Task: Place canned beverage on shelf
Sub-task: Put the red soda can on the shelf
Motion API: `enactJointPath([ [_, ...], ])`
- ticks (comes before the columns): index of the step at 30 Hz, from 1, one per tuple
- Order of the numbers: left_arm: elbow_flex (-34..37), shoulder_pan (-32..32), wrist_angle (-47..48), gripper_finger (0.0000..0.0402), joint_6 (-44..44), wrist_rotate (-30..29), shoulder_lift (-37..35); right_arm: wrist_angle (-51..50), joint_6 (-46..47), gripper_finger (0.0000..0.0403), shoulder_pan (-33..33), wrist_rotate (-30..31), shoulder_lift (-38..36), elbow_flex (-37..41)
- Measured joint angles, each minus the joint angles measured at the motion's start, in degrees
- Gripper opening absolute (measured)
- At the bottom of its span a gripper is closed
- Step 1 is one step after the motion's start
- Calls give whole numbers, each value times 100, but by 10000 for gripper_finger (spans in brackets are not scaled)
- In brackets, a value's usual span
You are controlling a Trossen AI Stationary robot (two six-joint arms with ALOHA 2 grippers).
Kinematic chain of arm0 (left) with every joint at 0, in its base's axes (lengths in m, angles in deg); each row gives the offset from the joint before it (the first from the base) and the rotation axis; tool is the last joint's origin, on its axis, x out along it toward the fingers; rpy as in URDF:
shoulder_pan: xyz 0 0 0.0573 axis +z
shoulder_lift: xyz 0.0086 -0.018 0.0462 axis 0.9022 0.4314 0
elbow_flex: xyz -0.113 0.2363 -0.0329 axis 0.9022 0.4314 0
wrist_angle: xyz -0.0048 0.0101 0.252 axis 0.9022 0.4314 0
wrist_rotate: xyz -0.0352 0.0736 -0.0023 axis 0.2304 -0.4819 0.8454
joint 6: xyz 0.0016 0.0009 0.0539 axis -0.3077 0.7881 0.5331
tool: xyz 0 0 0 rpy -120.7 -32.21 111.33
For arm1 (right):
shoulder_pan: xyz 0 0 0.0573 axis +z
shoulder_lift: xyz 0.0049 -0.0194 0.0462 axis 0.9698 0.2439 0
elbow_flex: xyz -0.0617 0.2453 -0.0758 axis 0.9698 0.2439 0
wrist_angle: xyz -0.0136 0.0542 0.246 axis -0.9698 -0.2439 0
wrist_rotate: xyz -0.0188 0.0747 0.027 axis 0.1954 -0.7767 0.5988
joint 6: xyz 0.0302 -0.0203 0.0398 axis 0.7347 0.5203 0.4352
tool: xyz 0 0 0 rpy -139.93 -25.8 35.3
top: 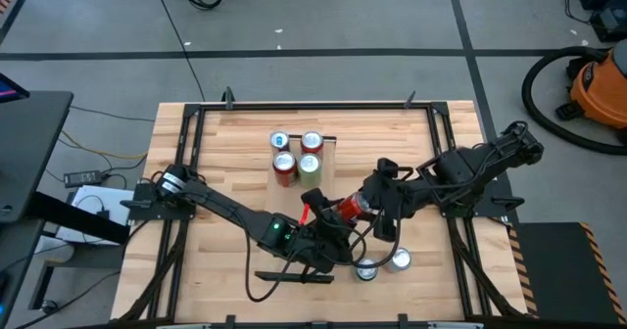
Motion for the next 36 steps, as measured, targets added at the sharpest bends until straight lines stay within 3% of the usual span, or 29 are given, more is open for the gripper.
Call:
enactJointPath([
  [3,-5,1,83,317,282,167,-7,38,-561,333,-7,-233,-16,-2],
  [9,26,-7,379,318,645,1219,53,148,-2183,379,109,-978,-79,-423],
  [18,11,4,537,318,851,1957,10,-199,-3562,380,932,-245,21,-292],
  [23,11,69,344,318,1009,2889,10,-429,-3665,374,1547,803,-2,-104],
  [29,11,257,-101,318,1191,3852,9,-144,-3894,374,1960,861,8,472],
  [36,11,468,-361,318,1307,4576,9,-78,-3633,374,2055,1264,6,520],
])
